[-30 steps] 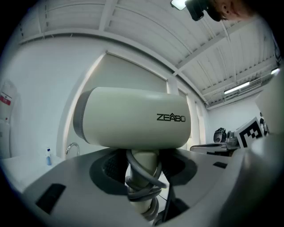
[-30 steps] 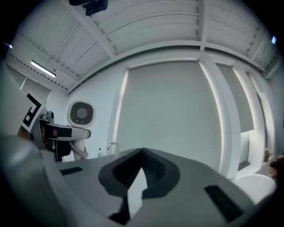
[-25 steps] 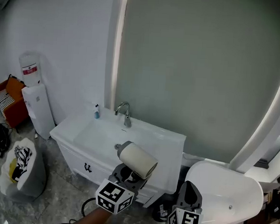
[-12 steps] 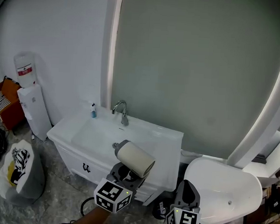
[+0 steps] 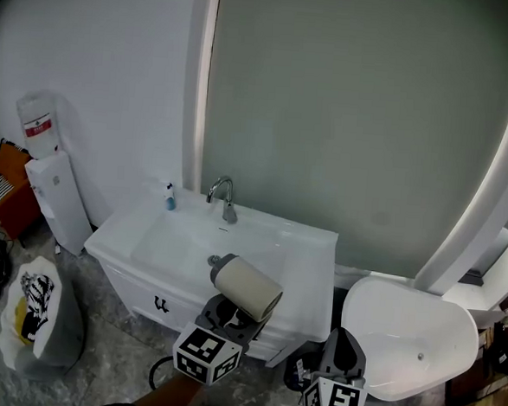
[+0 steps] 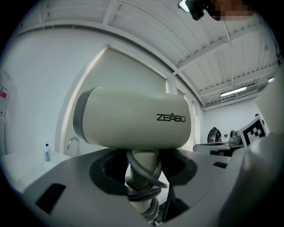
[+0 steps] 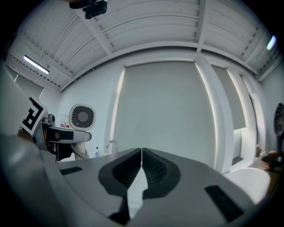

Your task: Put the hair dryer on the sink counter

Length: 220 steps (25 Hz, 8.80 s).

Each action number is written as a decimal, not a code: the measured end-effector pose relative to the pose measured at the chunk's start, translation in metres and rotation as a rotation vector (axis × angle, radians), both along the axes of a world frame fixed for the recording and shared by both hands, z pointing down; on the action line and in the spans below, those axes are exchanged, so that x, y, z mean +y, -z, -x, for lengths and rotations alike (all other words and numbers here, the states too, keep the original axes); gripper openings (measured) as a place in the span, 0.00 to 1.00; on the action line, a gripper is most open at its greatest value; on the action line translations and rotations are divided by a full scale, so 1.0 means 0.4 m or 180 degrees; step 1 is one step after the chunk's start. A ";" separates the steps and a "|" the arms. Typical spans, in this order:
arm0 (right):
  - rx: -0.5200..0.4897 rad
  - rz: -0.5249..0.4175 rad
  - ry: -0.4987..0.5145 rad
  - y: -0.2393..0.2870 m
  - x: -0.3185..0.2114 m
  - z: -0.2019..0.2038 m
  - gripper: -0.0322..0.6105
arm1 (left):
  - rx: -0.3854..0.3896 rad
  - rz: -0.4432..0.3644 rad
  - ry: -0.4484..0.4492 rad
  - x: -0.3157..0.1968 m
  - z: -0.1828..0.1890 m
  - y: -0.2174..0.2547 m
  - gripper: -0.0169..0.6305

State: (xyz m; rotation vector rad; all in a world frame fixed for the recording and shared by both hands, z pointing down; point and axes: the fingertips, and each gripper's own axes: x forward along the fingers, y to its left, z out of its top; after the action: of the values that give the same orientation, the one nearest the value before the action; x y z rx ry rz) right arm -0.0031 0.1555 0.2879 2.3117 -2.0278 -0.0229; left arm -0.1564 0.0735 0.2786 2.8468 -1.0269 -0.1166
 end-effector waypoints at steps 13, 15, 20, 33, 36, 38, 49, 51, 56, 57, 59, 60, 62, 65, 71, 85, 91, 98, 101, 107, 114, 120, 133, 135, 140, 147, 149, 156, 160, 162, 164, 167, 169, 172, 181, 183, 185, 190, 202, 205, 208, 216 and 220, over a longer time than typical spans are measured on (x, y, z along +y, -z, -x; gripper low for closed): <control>-0.0061 0.0065 -0.0016 -0.043 -0.129 -0.077 0.08 | -0.0051 0.0134 -0.0021 -0.133 -0.072 -0.069 0.35; -0.0063 0.0084 -0.0007 -0.049 -0.162 -0.109 0.08 | -0.0073 0.0138 -0.0001 -0.166 -0.101 -0.073 0.35; -0.0134 0.0126 0.0036 -0.073 -0.263 -0.205 0.09 | -0.0120 0.0116 0.0031 -0.250 -0.188 -0.086 0.35; -0.0181 0.0220 0.0428 -0.102 -0.507 -0.424 0.09 | -0.0251 0.0197 0.0390 -0.449 -0.392 -0.107 0.35; -0.0246 0.0192 0.0408 -0.100 -0.530 -0.480 0.08 | -0.0265 0.0189 0.0435 -0.467 -0.422 -0.102 0.35; -0.0271 0.0197 0.0395 -0.099 -0.544 -0.509 0.08 | -0.0272 0.0186 0.0457 -0.480 -0.436 -0.096 0.35; -0.0291 0.0267 0.0449 -0.120 -0.585 -0.488 0.08 | -0.0290 0.0193 0.0405 -0.522 -0.449 -0.097 0.35; -0.0304 0.0263 0.0417 -0.116 -0.594 -0.486 0.08 | -0.0266 0.0213 0.0378 -0.532 -0.447 -0.096 0.35; -0.0313 0.0253 0.0345 -0.113 -0.618 -0.481 0.08 | -0.0276 0.0219 0.0298 -0.556 -0.452 -0.107 0.35; -0.0311 0.0273 0.0344 -0.119 -0.621 -0.477 0.08 | -0.0271 0.0248 0.0286 -0.560 -0.453 -0.114 0.35; -0.0305 0.0327 0.0351 -0.136 -0.628 -0.470 0.08 | -0.0227 0.0322 0.0255 -0.568 -0.457 -0.129 0.35; -0.0304 0.0357 0.0352 -0.146 -0.632 -0.467 0.08 | -0.0202 0.0351 0.0235 -0.573 -0.460 -0.136 0.35; -0.0312 0.0418 0.0347 -0.169 -0.641 -0.465 0.08 | -0.0203 0.0395 0.0204 -0.582 -0.467 -0.155 0.35; -0.0336 0.0518 0.0344 -0.208 -0.650 -0.466 0.08 | -0.0265 0.0498 0.0198 -0.596 -0.478 -0.200 0.35; -0.0392 0.0733 0.0342 -0.294 -0.672 -0.477 0.08 | -0.0295 0.0764 0.0168 -0.618 -0.507 -0.296 0.35; -0.0547 0.1007 0.0390 -0.418 -0.740 -0.493 0.08 | -0.0269 0.1146 0.0157 -0.703 -0.582 -0.408 0.35; -0.0603 0.1085 0.0401 -0.445 -0.771 -0.496 0.08 | -0.0276 0.1399 0.0237 -0.777 -0.605 -0.451 0.35; -0.0694 0.1215 0.0451 -0.496 -0.824 -0.505 0.08 | -0.0486 0.1735 0.0240 -0.846 -0.647 -0.520 0.35; -0.0730 0.1288 0.0475 -0.519 -0.849 -0.503 0.08 | -0.0542 0.1855 0.0261 -0.864 -0.655 -0.555 0.35; -0.0777 0.1484 0.0493 -0.570 -0.885 -0.510 0.08 | -0.0635 0.2108 0.0239 -0.885 -0.670 -0.630 0.35; -0.0928 0.1735 0.0506 -0.630 -0.926 -0.515 0.08 | -0.0871 0.2444 0.0200 -0.889 -0.684 -0.730 0.35; -0.1014 0.1843 0.0516 -0.658 -0.946 -0.504 0.08 | -0.1044 0.2706 0.0253 -0.901 -0.686 -0.789 0.35; -0.1079 0.1966 0.0538 -0.697 -0.973 -0.489 0.08 | -0.1222 0.3055 0.0236 -0.919 -0.696 -0.860 0.36; -0.1084 0.1980 0.0534 -0.702 -0.973 -0.489 0.08 | -0.1239 0.3034 0.0211 -0.918 -0.703 -0.861 0.36; -0.1087 0.1988 0.0530 -0.709 -0.968 -0.483 0.08 | -0.1347 0.3016 0.0211 -0.918 -0.708 -0.868 0.36; -0.1120 0.1972 0.0544 -0.708 -0.953 -0.479 0.08 | -0.1416 0.3054 0.0201 -0.914 -0.717 -0.876 0.37; -0.1121 0.1972 0.0546 -0.709 -0.950 -0.481 0.08 | -0.1414 0.3077 0.0183 -0.916 -0.718 -0.879 0.38; -0.1115 0.1965 0.0522 -0.707 -0.933 -0.493 0.08 | -0.1505 0.3074 0.0065 -0.909 -0.725 -0.878 0.42; -0.1121 0.1957 0.0507 -0.703 -0.928 -0.496 0.08 | -0.1528 0.2997 -0.0044 -0.900 -0.735 -0.872 0.47; -0.1117 0.1944 0.0504 -0.700 -0.923 -0.495 0.08 | -0.1522 0.2982 -0.0038 -0.896 -0.734 -0.872 0.47; -0.1111 0.1938 0.0500 -0.697 -0.916 -0.496 0.08 | -0.1512 0.2973 -0.0031 -0.891 -0.730 -0.872 0.47; -0.1101 0.1928 0.0498 -0.693 -0.910 -0.498 0.08 | -0.1548 0.2907 -0.0007 -0.894 -0.722 -0.864 0.49; -0.1092 0.1918 0.0484 -0.691 -0.906 -0.503 0.08 | -0.1591 0.2838 0.0021 -0.898 -0.717 -0.854 0.49; -0.1085 0.1883 0.0457 -0.682 -0.897 -0.509 0.08 | -0.1571 0.2814 0.0041 -0.889 -0.709 -0.843 0.49; -0.0995 0.1724 0.0483 -0.613 -0.872 -0.492 0.08 | -0.1275 0.2257 0.0120 -0.857 -0.658 -0.715 0.49; -0.0959 0.1650 0.0480 -0.582 -0.862 -0.487 0.08 | -0.1144 0.2112 0.0092 -0.846 -0.650 -0.663 0.49; -0.0909 0.1563 0.0463 -0.545 -0.852 -0.483 0.08 | -0.1034 0.1941 0.0064 -0.834 -0.643 -0.608 0.48; -0.0761 0.1290 0.0417 -0.426 -0.815 -0.460 0.08 | -0.0685 0.1634 0.0110 -0.794 -0.601 -0.474 0.27; -0.0416 0.0675 0.0417 -0.166 -0.753 -0.392 0.08 | -0.0296 0.0672 0.0227 -0.720 -0.493 -0.150 0.06; -0.0320 0.0505 0.0427 -0.104 -0.734 -0.379 0.08 | -0.0272 0.0438 0.0238 -0.695 -0.472 -0.084 0.05; -0.0264 0.0373 0.0420 -0.053 -0.722 -0.376 0.08 | -0.0202 0.0271 0.0206 -0.675 -0.460 -0.028 0.05; -0.0089 0.0103 0.0393 0.045 -0.713 -0.348 0.08 | -0.0003 -0.0010 0.0135 -0.653 -0.426 0.068 0.05; -0.0040 0.0013 0.0403 0.070 -0.709 -0.332 0.08 | 0.0000 -0.0111 0.0109 -0.642 -0.412 0.092 0.05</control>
State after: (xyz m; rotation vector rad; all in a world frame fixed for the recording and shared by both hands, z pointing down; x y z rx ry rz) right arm 0.1295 -0.1280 0.2601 2.1830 -2.1750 -0.0107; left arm 0.0085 -0.1832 0.2419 2.8610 -1.0843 -0.1390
